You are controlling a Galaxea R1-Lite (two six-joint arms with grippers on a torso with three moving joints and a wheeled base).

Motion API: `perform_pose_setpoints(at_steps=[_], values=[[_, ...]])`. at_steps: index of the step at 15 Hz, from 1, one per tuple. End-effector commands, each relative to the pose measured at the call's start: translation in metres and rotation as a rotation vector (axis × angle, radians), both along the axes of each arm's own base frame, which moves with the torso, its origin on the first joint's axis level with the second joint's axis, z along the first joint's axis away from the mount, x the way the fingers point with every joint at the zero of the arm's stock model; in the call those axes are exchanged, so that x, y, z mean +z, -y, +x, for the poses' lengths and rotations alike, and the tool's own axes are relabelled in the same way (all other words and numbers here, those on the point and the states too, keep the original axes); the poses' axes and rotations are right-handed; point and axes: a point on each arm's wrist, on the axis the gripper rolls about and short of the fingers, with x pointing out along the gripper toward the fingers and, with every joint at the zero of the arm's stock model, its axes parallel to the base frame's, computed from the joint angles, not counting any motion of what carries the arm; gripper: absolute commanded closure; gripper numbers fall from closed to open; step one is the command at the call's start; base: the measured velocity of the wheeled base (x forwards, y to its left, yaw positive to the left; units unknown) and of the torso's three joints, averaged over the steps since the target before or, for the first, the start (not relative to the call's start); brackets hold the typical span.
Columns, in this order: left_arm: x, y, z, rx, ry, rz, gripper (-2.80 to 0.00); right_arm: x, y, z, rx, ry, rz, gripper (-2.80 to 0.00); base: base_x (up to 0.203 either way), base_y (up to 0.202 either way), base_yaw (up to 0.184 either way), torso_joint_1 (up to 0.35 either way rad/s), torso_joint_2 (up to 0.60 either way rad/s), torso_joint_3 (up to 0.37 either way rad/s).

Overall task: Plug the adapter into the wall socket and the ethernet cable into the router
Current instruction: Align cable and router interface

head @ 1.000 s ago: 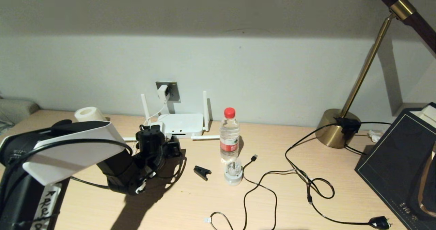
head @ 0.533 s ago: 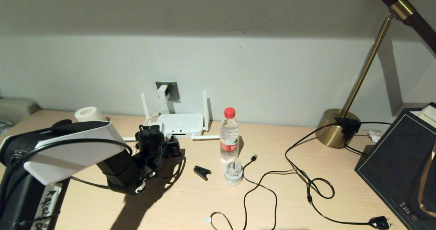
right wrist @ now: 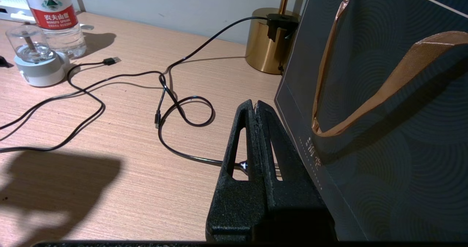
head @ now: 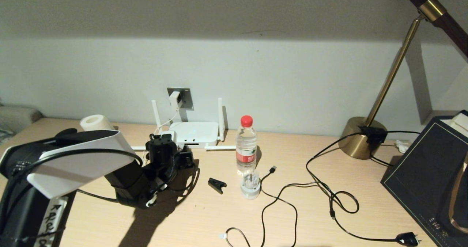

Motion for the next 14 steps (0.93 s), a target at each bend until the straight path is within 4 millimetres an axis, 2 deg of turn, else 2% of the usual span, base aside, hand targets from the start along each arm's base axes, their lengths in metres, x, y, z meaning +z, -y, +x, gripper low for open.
perform_pose_setpoints(at_steps=[1,14], values=[[0.0007,0.0004,0.0005,0.001,0.007,-0.003,0.00,-0.0097,0.0000,0.0029,0.000,-0.036,-0.001,0.00,0.000,0.000,0.000,0.000,0.00,0.000],[0.0032,0.0026,0.0010,-0.011,0.016,-0.004,0.00,-0.0094,0.0000,0.0028,0.000,-0.036,-0.001,0.00,0.000,0.000,0.000,0.000,0.00,0.000]])
